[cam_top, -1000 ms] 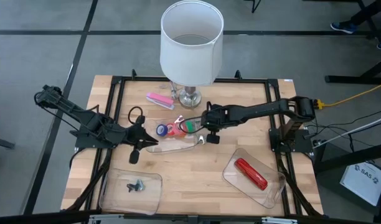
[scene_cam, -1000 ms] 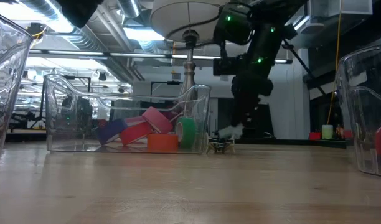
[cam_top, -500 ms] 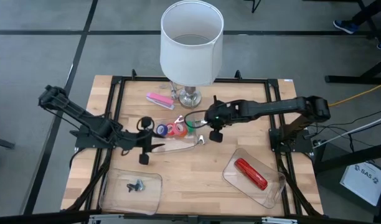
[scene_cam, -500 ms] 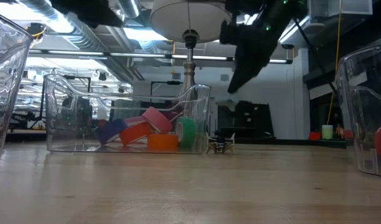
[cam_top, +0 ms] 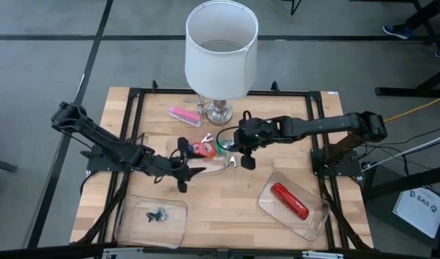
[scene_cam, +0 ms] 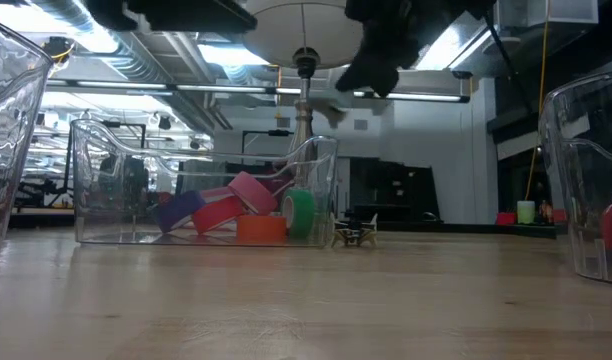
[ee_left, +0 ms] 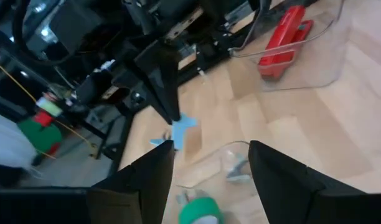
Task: Pick and place Stapler, Stapler remover, tape
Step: Put the blue staple remover into the bottom left transparent bin
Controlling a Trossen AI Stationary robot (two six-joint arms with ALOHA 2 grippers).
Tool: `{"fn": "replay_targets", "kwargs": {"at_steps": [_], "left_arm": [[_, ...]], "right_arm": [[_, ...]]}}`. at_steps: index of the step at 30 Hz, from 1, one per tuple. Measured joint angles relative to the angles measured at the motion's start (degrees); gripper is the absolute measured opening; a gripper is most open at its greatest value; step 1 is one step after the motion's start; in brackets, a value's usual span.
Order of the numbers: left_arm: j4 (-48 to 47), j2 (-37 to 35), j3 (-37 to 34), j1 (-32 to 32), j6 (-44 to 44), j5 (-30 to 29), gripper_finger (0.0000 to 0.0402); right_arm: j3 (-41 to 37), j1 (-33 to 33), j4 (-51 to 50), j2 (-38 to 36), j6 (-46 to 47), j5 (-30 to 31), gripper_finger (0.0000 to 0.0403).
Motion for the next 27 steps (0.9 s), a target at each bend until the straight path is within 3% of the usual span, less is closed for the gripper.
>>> {"fn": "replay_targets", "kwargs": {"at_steps": [5,13,27], "left_arm": [[6.3,3.9,0.0,2.1,6.7,0.0,0.0207],[14.1,8.4,0.0,4.3,14.7,2.3,0.0204],[21.4,13.9,0.0,8.5,17.3,6.2,0.0194]], "right_arm": [[0.0,1.3,4.2,0.0,-1.5,-3.8,0.0002],[0.0,2.1,7.9,0.0,-1.5,-4.4,0.0002],[0.0,2.1,8.9,0.0,-1.3,-6.3,0.0002]]}}
